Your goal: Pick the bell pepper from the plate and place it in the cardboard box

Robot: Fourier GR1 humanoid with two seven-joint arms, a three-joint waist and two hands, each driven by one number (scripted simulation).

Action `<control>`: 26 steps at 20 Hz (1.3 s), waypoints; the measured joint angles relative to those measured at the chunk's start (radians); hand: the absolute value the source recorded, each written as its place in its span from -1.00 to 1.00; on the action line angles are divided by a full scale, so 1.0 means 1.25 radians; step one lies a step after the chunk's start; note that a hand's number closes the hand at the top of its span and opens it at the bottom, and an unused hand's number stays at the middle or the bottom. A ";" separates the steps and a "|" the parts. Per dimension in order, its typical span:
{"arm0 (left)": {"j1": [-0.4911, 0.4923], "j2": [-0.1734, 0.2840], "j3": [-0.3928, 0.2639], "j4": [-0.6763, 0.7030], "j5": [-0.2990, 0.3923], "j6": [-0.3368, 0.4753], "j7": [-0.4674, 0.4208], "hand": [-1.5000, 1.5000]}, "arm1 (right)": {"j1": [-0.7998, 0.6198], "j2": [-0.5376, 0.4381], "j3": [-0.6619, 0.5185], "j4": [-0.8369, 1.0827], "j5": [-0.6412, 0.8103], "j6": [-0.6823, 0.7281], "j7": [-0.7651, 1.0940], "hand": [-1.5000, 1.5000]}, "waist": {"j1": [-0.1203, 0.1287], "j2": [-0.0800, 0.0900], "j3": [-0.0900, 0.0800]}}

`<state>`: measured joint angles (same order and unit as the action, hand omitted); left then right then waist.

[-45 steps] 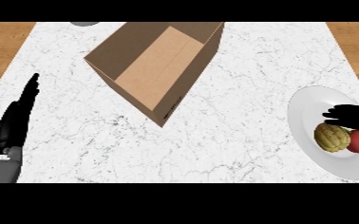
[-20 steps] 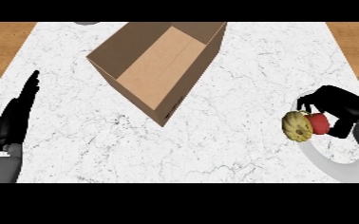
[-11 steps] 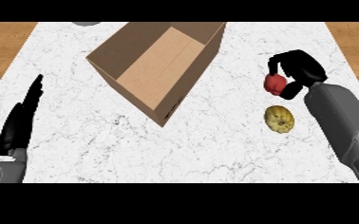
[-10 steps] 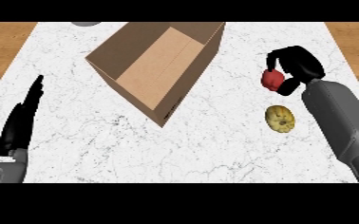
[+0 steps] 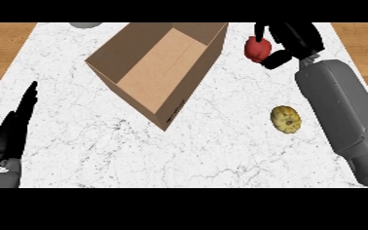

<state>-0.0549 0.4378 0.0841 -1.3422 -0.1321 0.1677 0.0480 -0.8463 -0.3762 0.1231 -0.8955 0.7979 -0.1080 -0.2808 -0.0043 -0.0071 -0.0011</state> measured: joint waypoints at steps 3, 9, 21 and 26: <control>-0.003 -0.002 0.003 -0.008 -0.005 -0.001 0.005 0.00 | -0.021 0.029 -0.003 -0.055 -0.023 0.052 0.034 1.00 | 0.002 0.001 0.000; -0.036 -0.009 0.011 0.030 -0.011 -0.009 -0.002 0.00 | -0.107 0.121 -0.026 -0.062 -0.070 0.114 0.119 1.00 | 0.009 0.005 0.000; -0.065 -0.027 0.000 0.023 -0.030 -0.020 0.006 0.00 | -0.344 0.279 -0.114 0.238 -0.105 0.032 0.207 1.00 | 0.036 0.016 0.000; -0.069 -0.036 -0.010 0.012 -0.038 -0.022 0.004 0.00 | -0.403 0.294 -0.132 0.367 -0.119 -0.023 0.188 1.00 | 0.055 0.022 0.000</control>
<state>-0.1409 0.3925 0.0712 -1.3275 -0.1802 0.1403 0.0526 -1.3502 -0.0086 -0.0413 -0.4364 0.6491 -0.1369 -0.0454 0.0640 0.0200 -0.0011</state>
